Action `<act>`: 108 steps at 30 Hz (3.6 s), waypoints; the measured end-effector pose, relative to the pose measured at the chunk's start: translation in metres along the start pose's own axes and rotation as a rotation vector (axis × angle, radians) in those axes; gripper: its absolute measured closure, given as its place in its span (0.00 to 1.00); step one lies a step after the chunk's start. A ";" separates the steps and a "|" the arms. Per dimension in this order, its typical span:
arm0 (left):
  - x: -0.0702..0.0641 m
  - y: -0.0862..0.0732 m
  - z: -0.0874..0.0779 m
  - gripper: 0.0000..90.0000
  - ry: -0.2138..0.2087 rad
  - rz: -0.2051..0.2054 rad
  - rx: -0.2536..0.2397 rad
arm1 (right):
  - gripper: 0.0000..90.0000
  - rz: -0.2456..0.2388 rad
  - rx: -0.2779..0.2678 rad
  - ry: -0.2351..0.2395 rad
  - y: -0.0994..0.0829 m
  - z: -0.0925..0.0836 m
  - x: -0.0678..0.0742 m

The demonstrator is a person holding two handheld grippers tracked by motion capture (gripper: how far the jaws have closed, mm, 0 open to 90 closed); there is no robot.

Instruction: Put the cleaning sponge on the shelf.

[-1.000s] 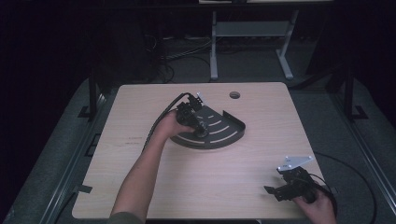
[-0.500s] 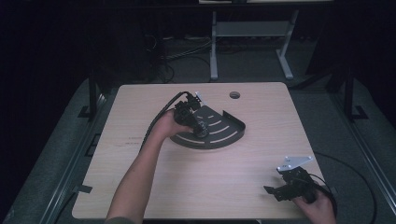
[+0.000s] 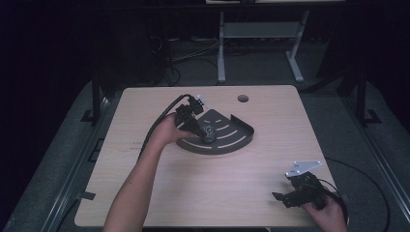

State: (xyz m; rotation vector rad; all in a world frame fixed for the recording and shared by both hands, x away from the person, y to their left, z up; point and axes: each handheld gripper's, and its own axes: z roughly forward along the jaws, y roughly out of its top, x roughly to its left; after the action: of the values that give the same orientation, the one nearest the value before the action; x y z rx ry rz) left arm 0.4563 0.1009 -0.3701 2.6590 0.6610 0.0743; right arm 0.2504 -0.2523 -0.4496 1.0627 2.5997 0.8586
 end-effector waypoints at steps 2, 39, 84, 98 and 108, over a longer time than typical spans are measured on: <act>-0.003 -0.002 -0.003 0.28 0.001 -0.005 -0.004 | 0.17 0.001 -0.004 -0.004 0.000 -0.001 0.000; -0.033 -0.046 -0.019 0.25 0.019 -0.025 -0.069 | 0.17 0.004 0.001 -0.012 -0.001 0.000 -0.003; -0.057 -0.113 -0.026 0.23 0.051 -0.072 -0.107 | 0.17 0.019 0.027 -0.019 -0.004 0.004 -0.004; -0.060 -0.132 -0.031 0.23 0.068 -0.096 -0.127 | 0.17 0.027 0.042 -0.010 -0.005 0.008 -0.005; -0.064 -0.146 -0.035 0.23 0.075 -0.114 -0.141 | 0.17 0.021 0.046 -0.009 -0.003 0.010 -0.004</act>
State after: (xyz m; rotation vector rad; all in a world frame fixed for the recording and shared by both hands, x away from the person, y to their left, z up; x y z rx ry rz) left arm 0.3310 0.2021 -0.3925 2.4885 0.7995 0.1821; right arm 0.2550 -0.2524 -0.4597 1.1047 2.6171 0.8000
